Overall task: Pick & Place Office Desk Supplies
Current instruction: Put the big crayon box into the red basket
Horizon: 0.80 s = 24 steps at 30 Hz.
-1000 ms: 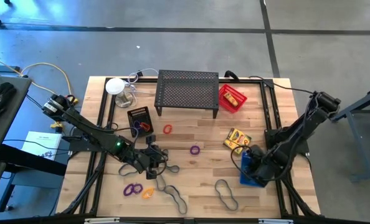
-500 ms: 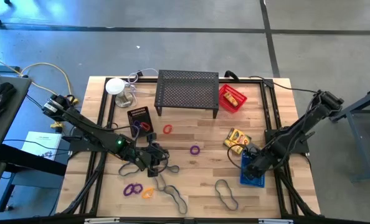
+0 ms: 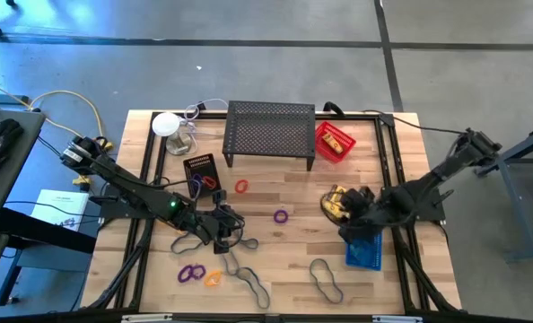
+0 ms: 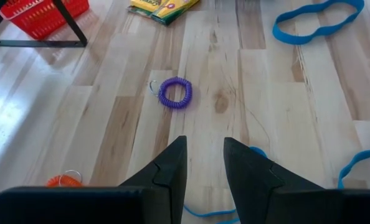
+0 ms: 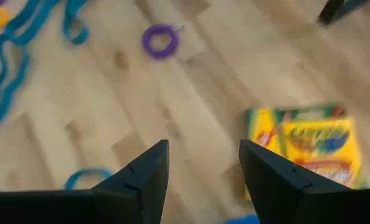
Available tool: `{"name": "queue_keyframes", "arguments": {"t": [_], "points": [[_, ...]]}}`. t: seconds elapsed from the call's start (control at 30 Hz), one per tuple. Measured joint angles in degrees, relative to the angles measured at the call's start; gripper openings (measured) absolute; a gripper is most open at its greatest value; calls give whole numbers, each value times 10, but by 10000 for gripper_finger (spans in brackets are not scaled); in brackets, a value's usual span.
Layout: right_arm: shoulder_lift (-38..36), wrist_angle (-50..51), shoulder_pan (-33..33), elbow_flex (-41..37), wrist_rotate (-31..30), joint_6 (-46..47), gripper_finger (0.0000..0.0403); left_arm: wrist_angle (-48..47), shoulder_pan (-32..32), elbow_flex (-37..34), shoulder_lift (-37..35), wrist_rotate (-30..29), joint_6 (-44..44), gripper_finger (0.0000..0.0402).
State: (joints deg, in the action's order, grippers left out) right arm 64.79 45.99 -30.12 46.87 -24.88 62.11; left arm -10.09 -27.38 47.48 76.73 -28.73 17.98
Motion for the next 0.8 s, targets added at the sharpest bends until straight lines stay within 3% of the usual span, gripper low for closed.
{"name": "queue_keyframes", "arguments": {"t": [0.3, 0.8], "points": [[128, 3, 140, 0, 131, -84, 183, 0, 0, 0, 0, 0, -7, 99], [276, -53, 198, 0, 172, -174, 183, 0, 0, 0, 0, 0, -36, 99]]}}
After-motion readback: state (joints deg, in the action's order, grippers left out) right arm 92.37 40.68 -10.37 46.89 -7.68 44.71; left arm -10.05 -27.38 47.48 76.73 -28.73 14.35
